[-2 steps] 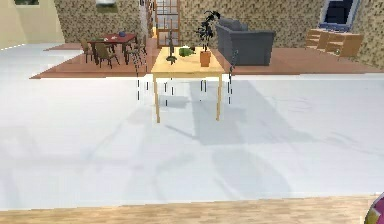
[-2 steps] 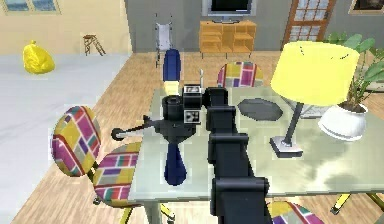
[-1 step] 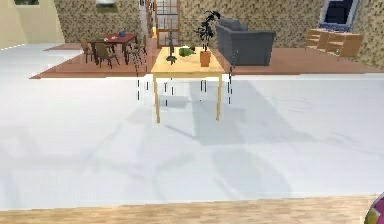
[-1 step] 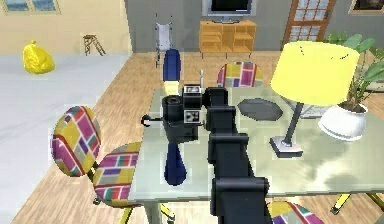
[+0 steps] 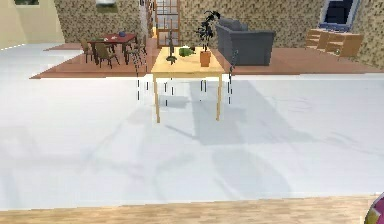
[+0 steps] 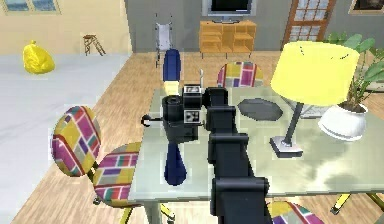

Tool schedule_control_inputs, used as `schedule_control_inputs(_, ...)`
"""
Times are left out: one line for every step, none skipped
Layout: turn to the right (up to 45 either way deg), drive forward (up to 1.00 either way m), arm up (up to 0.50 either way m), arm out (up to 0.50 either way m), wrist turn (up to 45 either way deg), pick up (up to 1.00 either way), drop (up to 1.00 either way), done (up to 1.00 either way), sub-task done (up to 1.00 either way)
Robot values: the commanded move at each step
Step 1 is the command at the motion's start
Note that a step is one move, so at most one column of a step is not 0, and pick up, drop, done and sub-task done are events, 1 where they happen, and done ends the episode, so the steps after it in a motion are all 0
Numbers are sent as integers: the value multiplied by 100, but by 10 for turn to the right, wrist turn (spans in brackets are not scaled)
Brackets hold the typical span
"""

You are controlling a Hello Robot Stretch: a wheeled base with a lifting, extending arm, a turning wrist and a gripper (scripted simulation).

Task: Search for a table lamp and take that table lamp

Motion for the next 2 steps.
schedule_control_inputs(0, 0, 4, 0, 0, 0, 0, 0, 0)
schedule_control_inputs(0, 0, 0, 0, 0, 0, 0, 100, 0)
